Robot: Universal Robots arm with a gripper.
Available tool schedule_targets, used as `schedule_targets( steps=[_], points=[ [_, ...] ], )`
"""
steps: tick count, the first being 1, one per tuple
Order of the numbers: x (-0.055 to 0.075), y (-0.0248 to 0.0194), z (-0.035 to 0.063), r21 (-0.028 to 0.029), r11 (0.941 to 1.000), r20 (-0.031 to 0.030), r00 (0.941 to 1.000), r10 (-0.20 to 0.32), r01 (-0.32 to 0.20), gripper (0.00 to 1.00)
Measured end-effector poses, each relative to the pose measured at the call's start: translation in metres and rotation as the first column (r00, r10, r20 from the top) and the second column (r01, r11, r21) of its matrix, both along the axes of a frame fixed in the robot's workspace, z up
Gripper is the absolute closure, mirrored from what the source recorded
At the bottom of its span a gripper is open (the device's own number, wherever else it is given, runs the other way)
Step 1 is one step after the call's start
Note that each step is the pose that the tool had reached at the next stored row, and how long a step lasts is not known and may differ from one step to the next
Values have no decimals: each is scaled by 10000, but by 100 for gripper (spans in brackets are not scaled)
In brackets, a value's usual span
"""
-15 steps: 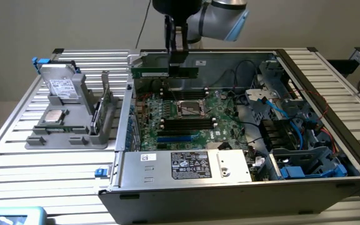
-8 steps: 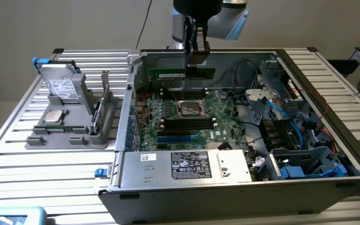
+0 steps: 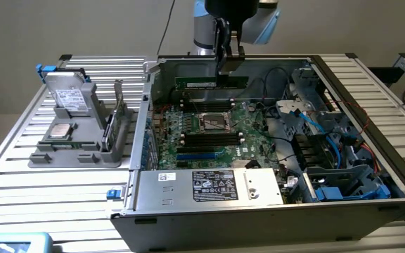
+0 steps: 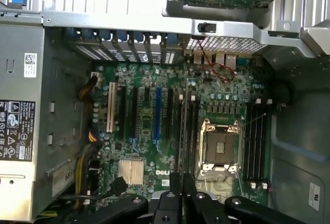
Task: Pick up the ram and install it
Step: 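Pick up the ram and move it above insertion slot, then insert the ram into the slot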
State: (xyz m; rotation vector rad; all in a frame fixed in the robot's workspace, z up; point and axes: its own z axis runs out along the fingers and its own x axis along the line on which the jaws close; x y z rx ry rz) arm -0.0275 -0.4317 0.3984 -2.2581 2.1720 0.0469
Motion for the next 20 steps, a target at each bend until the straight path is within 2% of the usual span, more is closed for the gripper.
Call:
schedule_targets(
  steps=[8,14,20],
  points=[
    [14,120,-78,-7,10000,0,10000,-51,51,86],
    [19,228,-135,-8,10000,0,10000,-81,81,86],
    [28,265,-238,-6,10000,-8,10000,-98,98,86]
  ],
)
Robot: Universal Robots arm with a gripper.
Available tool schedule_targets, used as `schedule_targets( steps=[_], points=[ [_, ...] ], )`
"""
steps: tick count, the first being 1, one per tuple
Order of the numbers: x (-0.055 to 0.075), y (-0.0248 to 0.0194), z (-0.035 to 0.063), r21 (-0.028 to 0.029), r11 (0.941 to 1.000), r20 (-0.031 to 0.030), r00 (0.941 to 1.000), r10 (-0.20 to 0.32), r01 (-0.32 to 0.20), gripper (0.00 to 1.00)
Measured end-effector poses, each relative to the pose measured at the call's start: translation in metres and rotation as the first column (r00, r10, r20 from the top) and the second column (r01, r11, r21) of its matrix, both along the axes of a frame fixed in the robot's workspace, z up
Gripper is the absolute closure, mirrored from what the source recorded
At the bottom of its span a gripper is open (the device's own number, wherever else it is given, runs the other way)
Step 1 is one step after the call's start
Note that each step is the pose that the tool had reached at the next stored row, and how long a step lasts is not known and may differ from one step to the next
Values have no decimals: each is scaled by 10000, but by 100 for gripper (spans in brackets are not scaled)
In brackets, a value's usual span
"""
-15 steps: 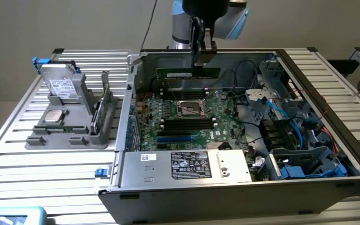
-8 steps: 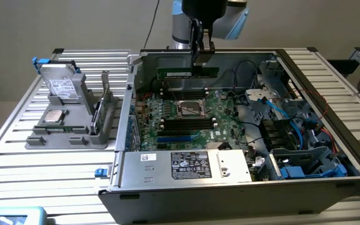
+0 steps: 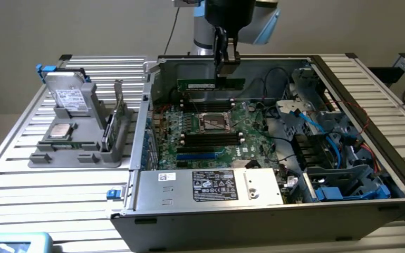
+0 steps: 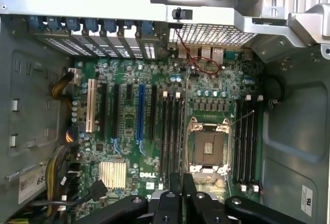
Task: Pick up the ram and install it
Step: 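Insert the ram into the slot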
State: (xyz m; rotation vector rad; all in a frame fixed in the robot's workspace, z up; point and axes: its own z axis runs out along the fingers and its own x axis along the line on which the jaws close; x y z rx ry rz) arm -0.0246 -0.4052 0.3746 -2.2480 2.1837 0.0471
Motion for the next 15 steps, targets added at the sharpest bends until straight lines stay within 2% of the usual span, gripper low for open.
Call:
schedule_targets(
  steps=[8,15],
  points=[
    [4,34,-129,0,10000,-1,10000,-7,7,86],
    [19,55,-235,-47,10000,-2,10000,-15,15,86]
  ],
)
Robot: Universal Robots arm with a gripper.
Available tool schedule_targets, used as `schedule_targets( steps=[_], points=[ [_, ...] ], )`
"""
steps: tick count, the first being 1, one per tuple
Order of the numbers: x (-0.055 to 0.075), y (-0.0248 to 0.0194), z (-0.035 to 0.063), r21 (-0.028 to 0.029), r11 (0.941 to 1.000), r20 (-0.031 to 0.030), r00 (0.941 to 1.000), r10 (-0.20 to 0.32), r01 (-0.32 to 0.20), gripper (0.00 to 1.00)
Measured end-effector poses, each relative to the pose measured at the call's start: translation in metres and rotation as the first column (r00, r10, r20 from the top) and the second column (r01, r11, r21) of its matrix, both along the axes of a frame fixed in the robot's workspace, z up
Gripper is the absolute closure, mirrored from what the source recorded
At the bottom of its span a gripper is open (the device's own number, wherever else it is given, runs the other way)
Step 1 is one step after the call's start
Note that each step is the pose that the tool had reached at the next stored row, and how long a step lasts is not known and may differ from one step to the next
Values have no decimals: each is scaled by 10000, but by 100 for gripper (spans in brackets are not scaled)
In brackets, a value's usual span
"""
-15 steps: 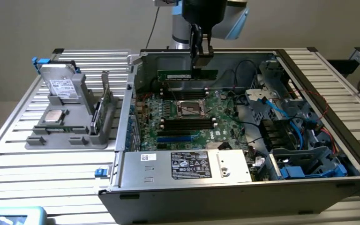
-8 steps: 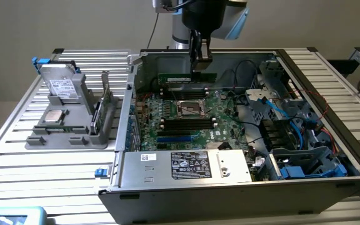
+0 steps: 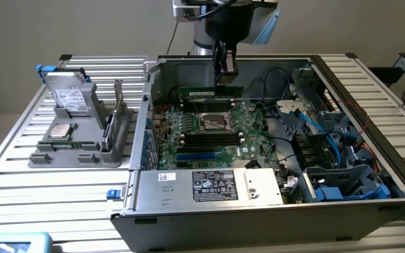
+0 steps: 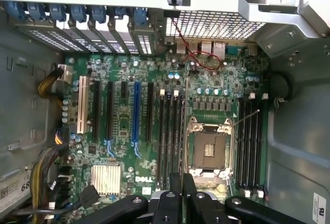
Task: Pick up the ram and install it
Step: 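Insert the ram into the slot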
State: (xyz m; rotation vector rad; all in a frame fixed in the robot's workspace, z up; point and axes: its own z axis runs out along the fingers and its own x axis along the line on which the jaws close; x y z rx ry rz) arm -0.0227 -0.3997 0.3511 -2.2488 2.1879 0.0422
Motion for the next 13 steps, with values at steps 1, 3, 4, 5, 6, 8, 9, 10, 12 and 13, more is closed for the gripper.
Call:
schedule_targets(
  steps=[1,3,4,5,6,8,9,10,12,13],
  points=[
    [2,2,-11,-13,10000,0,10000,-3,3,86],
    [6,2,-31,-61,10000,0,10000,-8,8,86],
    [9,3,-40,-91,10000,0,10000,-9,9,86],
    [12,3,-47,-125,9999,0,10000,-10,10,86],
    [17,3,-56,-156,9999,0,10000,-11,11,86],
    [31,7,-80,-183,9998,-1,10000,-15,15,86],
    [39,12,-94,-187,9998,0,10000,-18,18,86],
    [47,17,-110,-189,9998,1,10000,-23,23,86],
    [60,29,-139,-194,9998,0,10000,-46,46,86],
    [66,36,-152,-197,9998,0,10000,-60,60,86]
  ],
)
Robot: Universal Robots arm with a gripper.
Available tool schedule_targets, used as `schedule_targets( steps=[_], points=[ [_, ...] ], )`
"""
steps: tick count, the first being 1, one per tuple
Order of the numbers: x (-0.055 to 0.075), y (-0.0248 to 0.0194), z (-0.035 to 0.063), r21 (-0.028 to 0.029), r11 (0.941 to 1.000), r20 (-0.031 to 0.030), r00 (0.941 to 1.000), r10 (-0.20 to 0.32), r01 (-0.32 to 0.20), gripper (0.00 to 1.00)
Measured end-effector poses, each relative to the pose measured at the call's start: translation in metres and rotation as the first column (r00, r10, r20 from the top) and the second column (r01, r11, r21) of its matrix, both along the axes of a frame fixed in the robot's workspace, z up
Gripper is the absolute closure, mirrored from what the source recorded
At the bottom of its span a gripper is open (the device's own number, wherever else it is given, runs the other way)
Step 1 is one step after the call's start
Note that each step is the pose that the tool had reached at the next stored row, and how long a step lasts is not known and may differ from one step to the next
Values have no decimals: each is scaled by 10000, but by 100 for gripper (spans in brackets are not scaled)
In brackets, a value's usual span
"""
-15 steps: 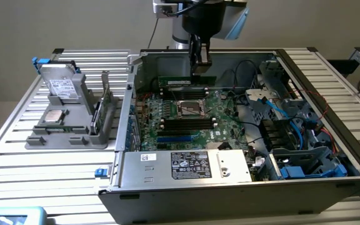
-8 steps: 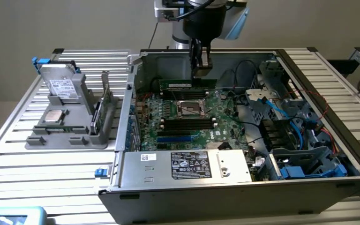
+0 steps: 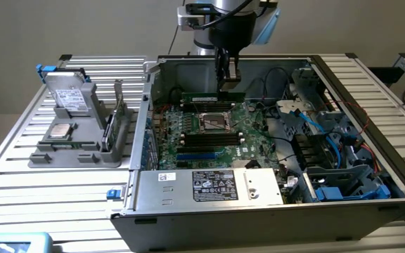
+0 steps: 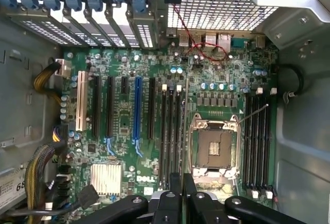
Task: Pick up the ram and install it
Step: 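Insert the ram into the slot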
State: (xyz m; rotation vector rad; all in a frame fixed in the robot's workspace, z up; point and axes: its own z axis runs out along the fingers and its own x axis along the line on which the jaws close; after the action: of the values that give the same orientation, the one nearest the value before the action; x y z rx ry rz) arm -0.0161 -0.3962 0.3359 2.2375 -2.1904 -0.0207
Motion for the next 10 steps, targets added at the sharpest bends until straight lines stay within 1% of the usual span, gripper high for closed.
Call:
schedule_targets(
  steps=[3,6,9,10],
  points=[
    [8,17,-38,-16,10000,1,10000,-36,36,86],
    [9,18,-62,-40,10000,2,10000,-42,42,86],
    [8,11,-64,-41,10000,3,10000,-45,45,86],
    [8,11,-70,-58,10000,9,10000,-44,44,86]
  ],
)
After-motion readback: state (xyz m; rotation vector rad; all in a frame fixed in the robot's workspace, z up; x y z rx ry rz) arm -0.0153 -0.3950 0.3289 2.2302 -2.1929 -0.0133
